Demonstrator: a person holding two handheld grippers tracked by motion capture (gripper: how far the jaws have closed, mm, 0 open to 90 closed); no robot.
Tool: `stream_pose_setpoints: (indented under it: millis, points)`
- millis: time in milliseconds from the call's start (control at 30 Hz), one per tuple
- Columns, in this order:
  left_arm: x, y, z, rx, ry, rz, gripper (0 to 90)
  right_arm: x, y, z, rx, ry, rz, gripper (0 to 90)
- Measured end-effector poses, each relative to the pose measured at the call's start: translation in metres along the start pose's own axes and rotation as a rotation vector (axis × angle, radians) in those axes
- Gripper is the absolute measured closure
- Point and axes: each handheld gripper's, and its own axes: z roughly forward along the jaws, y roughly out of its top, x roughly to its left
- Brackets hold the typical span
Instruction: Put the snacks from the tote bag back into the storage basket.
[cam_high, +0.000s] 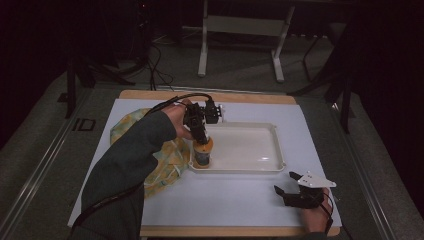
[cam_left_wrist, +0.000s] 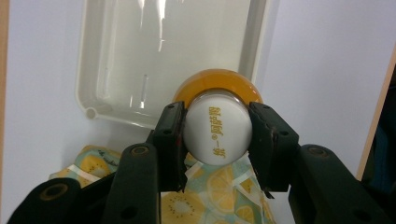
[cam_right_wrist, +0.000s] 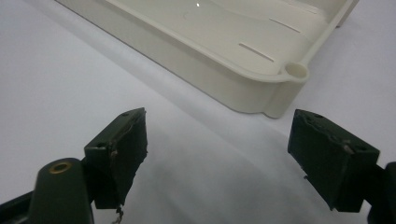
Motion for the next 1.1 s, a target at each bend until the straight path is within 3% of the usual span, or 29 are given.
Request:
stream_pose_setpoints:
  millis: [633,1100]
  points:
    - [-0.002,0.001,0.014,0.037,-0.011,0.017,59.1,0.000,0.000,0.000,0.000,0.002,0.003,19.2]
    - [-0.003,0.002,0.016,0.029,-0.018,0.018,57.9,0.000,0.000,0.000,0.000,0.000,0.000,19.2]
